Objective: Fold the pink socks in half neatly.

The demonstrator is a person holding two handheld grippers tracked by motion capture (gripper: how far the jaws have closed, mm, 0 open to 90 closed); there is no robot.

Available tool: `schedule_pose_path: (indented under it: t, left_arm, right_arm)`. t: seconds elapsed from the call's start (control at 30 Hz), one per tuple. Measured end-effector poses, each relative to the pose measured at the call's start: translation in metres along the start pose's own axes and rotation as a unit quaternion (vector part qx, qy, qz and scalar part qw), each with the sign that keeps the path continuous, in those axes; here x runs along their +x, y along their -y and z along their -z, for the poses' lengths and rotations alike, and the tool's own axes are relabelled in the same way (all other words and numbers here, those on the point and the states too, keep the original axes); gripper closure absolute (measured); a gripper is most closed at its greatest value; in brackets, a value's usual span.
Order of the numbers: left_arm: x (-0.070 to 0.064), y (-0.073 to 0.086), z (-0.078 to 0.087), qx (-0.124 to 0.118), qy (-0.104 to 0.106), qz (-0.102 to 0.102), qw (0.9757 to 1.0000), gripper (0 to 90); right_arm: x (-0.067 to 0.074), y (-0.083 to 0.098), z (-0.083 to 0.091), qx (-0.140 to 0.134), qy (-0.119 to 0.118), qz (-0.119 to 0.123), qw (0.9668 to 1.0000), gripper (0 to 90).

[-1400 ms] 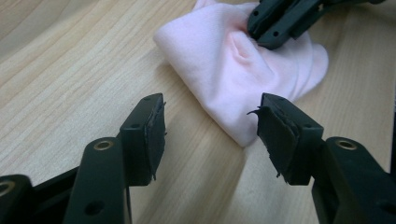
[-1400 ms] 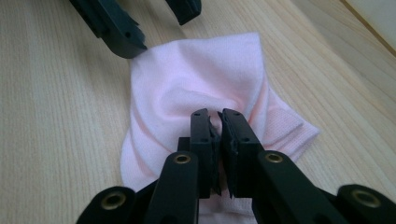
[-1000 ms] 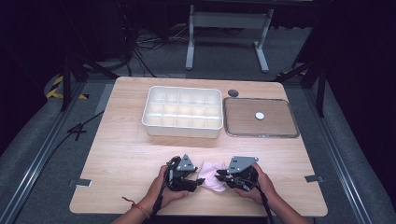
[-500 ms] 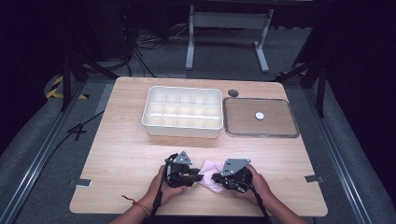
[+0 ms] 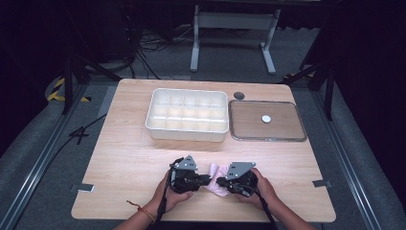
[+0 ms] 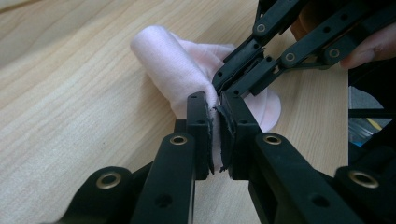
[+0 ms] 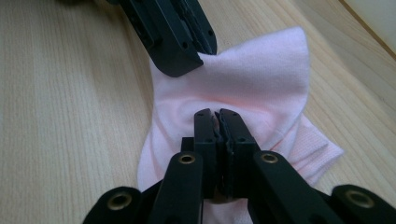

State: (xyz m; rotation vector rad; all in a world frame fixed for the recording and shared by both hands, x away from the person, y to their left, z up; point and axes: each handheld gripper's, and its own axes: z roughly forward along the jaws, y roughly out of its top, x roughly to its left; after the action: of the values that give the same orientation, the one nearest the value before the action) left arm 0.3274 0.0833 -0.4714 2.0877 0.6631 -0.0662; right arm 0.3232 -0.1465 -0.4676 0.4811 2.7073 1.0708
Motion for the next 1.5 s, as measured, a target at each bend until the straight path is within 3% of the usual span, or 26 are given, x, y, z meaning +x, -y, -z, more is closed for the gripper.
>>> schedule_pose_path:
  t: [0.2, 0.3, 0.53, 0.6, 0.73, 1.07, 1.17, 1.27, 1.33, 1.37, 1.5]
  left_arm:
    - [-0.003, -0.002, 0.0, -0.006, 0.002, -0.008, 0.9999, 82.8]
    - [-0.001, -0.002, 0.001, -0.005, 0.0, -0.006, 1.0, 83.2]
    - [0.002, -0.002, 0.005, -0.009, -0.005, -0.007, 0.9999, 83.8]
    - [0.001, -0.003, 0.005, -0.011, -0.004, -0.008, 0.9999, 83.8]
    - [-0.002, -0.006, 0.003, -0.013, -0.002, -0.014, 0.9998, 83.8]
    - [-0.01, -0.013, -0.006, -0.001, -0.004, -0.043, 0.9991, 84.0]
    - [-0.01, -0.013, -0.003, -0.002, -0.009, -0.042, 0.9991, 84.1]
    - [-0.007, -0.013, 0.0, -0.006, -0.011, -0.041, 0.9991, 84.2]
    - [-0.007, -0.013, 0.001, -0.005, -0.011, -0.039, 0.9992, 84.2]
    - [-0.007, -0.014, 0.001, -0.006, -0.009, -0.041, 0.9991, 84.1]
    - [-0.01, -0.015, -0.001, -0.002, -0.007, -0.051, 0.9987, 84.1]
  right_arm:
    - [0.0, -0.002, -0.005, -0.008, 0.002, -0.005, 1.0, 85.8]
    - [0.0, -0.003, -0.004, -0.011, 0.001, -0.004, 0.9999, 81.1]
    - [-0.009, 0.001, 0.014, -0.038, 0.017, -0.027, 0.9988, 79.8]
    - [-0.01, 0.003, 0.013, -0.032, 0.018, -0.033, 0.9988, 80.4]
    - [-0.007, 0.002, 0.002, -0.008, 0.022, -0.021, 0.9995, 82.4]
    - [-0.007, 0.002, -0.004, -0.021, 0.021, -0.026, 0.9992, 82.4]
    - [-0.011, 0.002, 0.002, -0.027, 0.014, -0.029, 0.9991, 74.4]
    - [-0.019, 0.005, 0.021, -0.046, 0.021, -0.041, 0.9979, 76.5]
    - [-0.022, 0.008, 0.025, -0.038, 0.024, -0.044, 0.998, 76.4]
    - [-0.024, 0.014, 0.024, -0.016, 0.02, -0.047, 0.9986, 76.1]
    - [-0.023, 0.015, 0.019, 0.002, 0.022, -0.04, 0.9989, 76.0]
